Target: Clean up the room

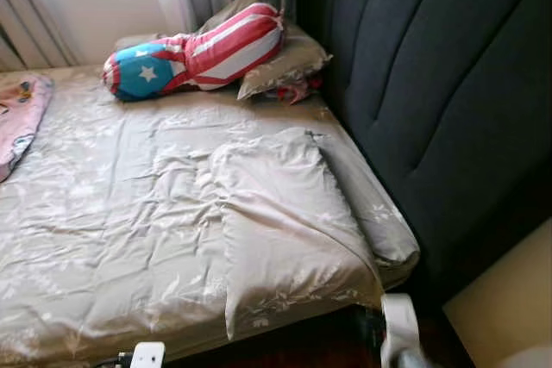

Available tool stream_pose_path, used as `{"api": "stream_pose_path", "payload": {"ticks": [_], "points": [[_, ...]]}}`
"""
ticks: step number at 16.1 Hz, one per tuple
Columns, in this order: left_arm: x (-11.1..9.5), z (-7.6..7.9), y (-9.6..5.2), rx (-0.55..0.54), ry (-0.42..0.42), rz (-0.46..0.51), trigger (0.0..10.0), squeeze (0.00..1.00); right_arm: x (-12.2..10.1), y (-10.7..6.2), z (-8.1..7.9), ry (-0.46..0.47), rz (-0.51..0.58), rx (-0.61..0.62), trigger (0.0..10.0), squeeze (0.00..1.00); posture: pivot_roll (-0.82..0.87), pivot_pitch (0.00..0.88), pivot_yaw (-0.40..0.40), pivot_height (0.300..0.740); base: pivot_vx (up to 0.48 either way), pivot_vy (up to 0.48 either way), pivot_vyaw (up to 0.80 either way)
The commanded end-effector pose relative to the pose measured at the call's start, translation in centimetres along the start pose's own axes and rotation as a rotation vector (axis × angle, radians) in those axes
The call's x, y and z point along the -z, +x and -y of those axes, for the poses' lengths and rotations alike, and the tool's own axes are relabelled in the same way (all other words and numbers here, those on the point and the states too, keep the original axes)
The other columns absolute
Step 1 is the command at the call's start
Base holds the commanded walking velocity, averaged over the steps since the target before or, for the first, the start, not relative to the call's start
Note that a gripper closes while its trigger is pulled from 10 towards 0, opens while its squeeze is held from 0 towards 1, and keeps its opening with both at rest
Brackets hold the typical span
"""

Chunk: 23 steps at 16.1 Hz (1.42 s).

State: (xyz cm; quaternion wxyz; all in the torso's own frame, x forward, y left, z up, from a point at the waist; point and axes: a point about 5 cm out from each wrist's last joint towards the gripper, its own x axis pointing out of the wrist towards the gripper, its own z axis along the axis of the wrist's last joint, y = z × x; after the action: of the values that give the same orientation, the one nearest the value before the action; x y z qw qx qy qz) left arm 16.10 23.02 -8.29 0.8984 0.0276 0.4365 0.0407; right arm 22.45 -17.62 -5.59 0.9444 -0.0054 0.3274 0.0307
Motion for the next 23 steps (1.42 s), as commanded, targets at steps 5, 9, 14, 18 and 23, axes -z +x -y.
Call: {"api": "stream_pose_path", "payload": {"ticks": [5,9,14,18,23], "points": [[-0.8,0.4,0.3,0.006,0.008,0.018,10.0,0.0,-8.1,0.6,0.9,-0.054,0.407,0.041,10.0,0.0,0.0,0.0,-0.005,0.74,0.0,0.0,0.0],[-3.0,0.8,0.7,0.003,-0.047,0.097,10.0,0.0,-13.7,-2.6,2.1,-0.049,0.837,0.203,10.0,0.0,-0.01,0.0,0.001,0.74,0.0,0.0,0.0],[-4.6,1.5,1.0,0.023,-0.045,0.151,10.0,0.0,-10.5,-8.4,2.2,0.042,0.886,0.27,10.0,0.0,-0.04,0.0,0.011,0.74,0.0,0.0,0.0],[-5.0,1.5,1.1,0.023,-0.054,0.162,10.0,0.0,-4.2,-7.4,3.8,0.038,0.59,0.327,10.0,0.0,-0.05,0.0,0.01,0.74,0.0,0.0,0.0],[-3.9,2.0,1.1,0.033,-0.043,0.094,10.0,0.0,6.8,-4.5,2.7,0.211,-0.097,0.233,10.0,0.0,-0.04,0.0,0.007,0.74,0.0,0.0,0.0]]}}
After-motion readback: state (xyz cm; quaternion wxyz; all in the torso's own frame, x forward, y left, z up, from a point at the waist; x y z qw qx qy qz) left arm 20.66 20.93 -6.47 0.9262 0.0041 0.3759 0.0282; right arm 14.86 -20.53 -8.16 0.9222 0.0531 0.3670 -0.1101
